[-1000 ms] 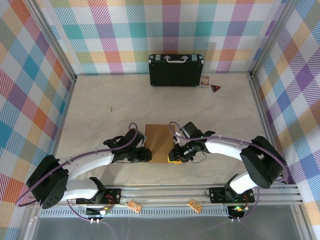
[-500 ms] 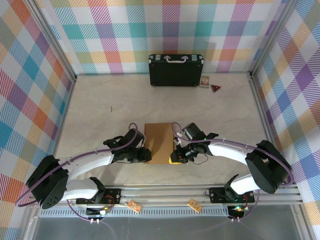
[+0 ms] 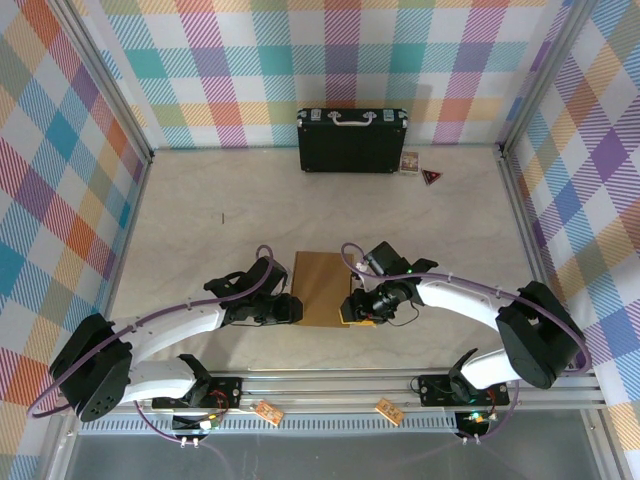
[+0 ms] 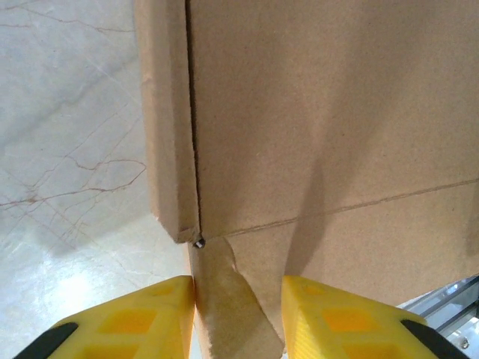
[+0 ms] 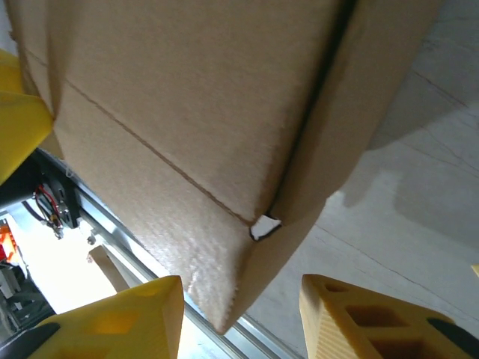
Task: Fold the paper box
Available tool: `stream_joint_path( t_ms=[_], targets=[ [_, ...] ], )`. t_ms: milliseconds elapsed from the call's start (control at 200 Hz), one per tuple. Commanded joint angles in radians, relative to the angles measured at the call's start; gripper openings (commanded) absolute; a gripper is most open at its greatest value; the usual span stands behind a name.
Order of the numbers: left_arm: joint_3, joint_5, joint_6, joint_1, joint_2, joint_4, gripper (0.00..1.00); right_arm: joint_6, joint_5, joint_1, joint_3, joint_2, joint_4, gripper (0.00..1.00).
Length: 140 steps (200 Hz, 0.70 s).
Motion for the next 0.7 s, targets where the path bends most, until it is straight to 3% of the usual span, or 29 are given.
stream_joint_path(
  t_ms=[0,695],
  targets=[
    [0.034,-0.019,0.013,-0.011,-0.027,-0.049,0.36,-0.023,0.014,-0.004,0.032,-0.008,-0.04,0.45],
    [0.004,0.0,0.014,-0.011,0.0,-0.01,0.34,-0.015,-0.045,-0.004,0.011,0.049,0.041,0.35]
  ],
)
